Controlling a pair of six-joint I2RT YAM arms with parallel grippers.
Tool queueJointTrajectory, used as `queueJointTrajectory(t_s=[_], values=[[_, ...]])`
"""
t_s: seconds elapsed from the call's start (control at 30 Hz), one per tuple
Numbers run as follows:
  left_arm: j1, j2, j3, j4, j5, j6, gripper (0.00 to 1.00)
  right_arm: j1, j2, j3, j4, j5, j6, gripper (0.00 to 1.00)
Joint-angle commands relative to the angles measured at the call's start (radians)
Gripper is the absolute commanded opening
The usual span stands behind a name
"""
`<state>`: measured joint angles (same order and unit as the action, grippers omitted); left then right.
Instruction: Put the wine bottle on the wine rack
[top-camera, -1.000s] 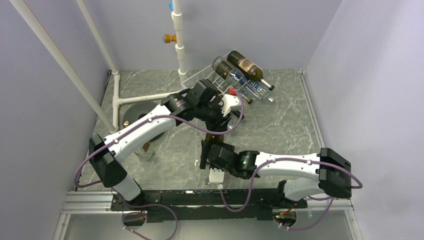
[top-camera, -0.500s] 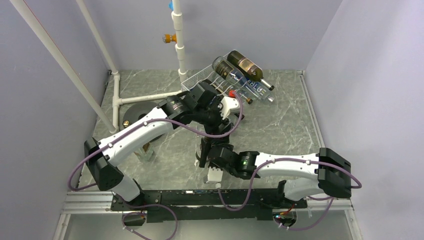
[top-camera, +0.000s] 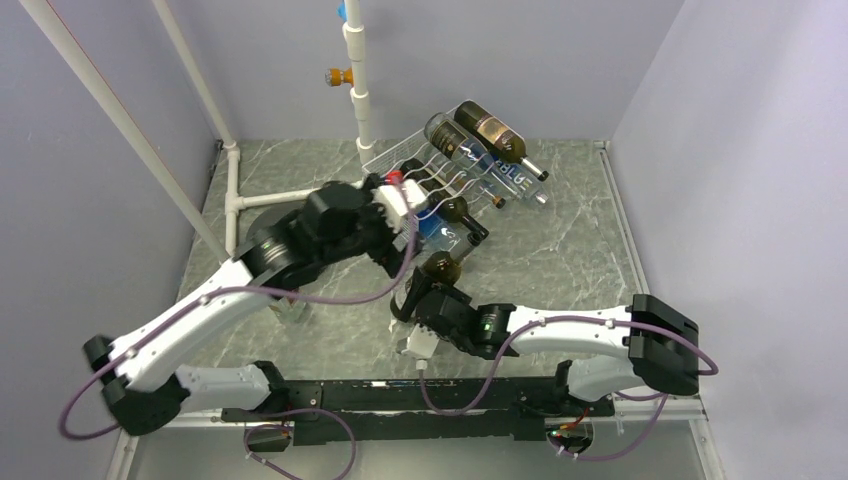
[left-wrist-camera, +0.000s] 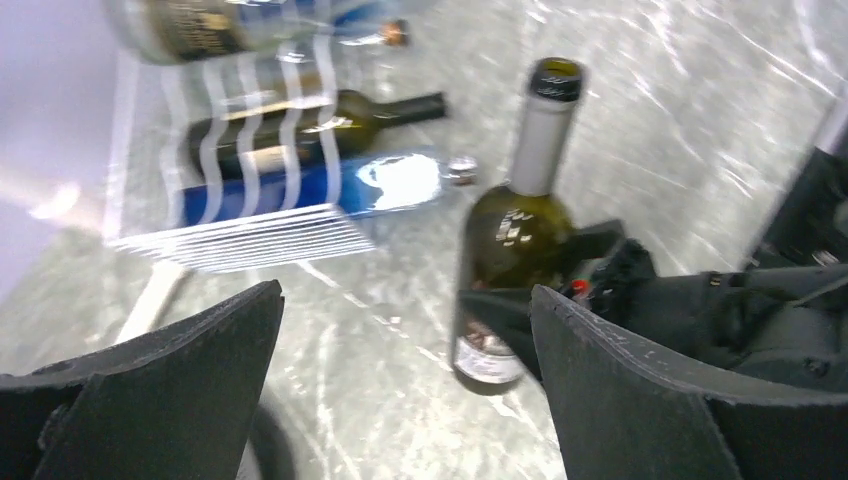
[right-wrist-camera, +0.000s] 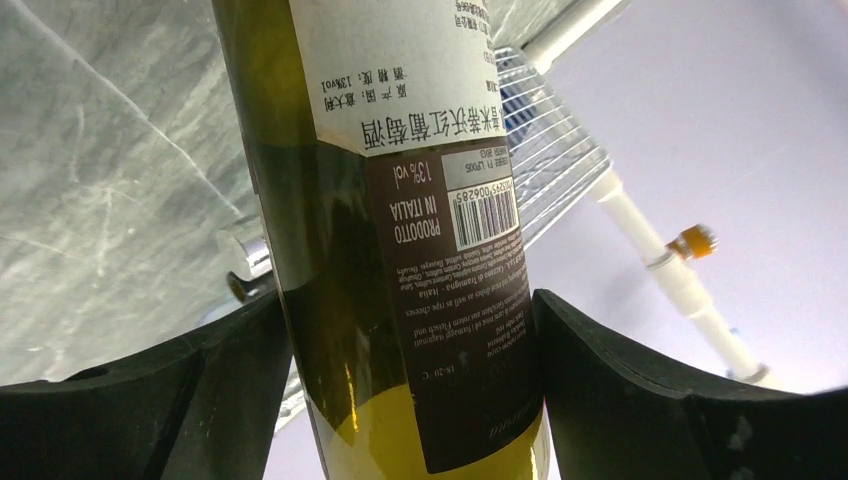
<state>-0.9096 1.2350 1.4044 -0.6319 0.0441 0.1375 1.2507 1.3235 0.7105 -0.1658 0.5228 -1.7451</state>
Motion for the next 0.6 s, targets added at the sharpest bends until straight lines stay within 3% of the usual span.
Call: queueJointTrajectory(t_s=[0.0, 0.2, 0.57], values=[[0.004, -0.204, -0.147, 0.292, -0.356, 0.012, 1.0, -0.004, 0.021, 0.027, 0.101, 0.09, 0.203, 0.0], [0.004, -0.361, -0.316, 0.502, -0.674, 0.046, 0.99, -0.002, 0.062, 0.085, 0.182, 0.137, 0.483, 0.0], [0.005, -0.508, -0.461, 0.719, -0.88, 0.077, 0.95, -0.039, -0.015, 0.029, 0.348, 0.041, 0.84, 0.0]])
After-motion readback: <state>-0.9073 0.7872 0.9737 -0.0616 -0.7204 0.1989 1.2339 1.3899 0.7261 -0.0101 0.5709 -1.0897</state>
